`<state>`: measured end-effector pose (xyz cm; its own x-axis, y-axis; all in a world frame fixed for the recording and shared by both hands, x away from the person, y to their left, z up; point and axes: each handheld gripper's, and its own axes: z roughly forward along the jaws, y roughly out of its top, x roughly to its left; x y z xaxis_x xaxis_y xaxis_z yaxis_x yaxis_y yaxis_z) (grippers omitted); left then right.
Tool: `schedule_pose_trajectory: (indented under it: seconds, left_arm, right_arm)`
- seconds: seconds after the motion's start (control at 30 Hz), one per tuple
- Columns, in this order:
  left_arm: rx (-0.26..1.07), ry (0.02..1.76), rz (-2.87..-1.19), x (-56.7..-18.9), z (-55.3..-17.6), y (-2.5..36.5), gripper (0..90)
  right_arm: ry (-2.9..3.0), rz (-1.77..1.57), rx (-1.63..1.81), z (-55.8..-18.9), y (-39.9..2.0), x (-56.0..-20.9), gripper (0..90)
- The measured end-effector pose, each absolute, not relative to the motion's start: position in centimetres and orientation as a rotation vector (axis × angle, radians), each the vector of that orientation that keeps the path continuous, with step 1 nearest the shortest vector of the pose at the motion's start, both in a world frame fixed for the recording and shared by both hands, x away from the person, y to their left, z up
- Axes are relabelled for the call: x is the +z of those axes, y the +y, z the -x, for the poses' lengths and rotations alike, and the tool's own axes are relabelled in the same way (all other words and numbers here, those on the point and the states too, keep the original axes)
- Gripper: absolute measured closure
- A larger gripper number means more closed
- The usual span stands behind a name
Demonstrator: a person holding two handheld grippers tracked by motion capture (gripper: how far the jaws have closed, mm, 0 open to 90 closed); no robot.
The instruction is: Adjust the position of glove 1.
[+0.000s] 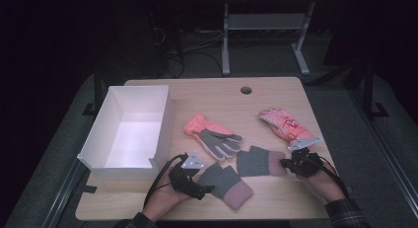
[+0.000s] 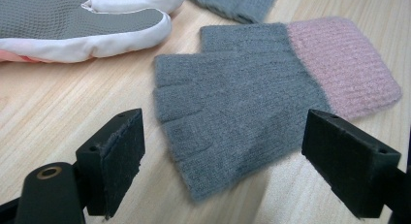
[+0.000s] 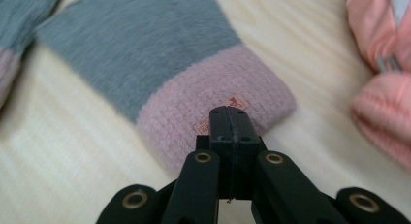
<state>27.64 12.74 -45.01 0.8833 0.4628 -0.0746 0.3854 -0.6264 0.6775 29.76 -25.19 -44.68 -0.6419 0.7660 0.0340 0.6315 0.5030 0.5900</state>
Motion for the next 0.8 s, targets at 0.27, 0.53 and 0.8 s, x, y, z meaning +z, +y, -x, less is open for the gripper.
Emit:
schedule_pose_trajectory:
  seconds: [0.27, 0.53, 0.8]
  left_arm:
    - [0.129, 0.608, -2.319, -45.1, -27.6, 12.6, 15.0]
    - [0.13, 0.609, -2.316, -45.1, -27.5, 12.6, 15.0]
    - [0.128, 0.61, -2.319, -45.2, -27.6, 12.5, 15.0]
  right_arm:
    - [2.536, -1.191, 0.863, -26.6, -26.1, -44.6, 90.0]
    - [2.562, -1.163, 0.884, -25.0, -25.8, -44.4, 90.0]
    - [2.511, -1.152, 1.019, -27.3, -25.5, -43.5, 80.6]
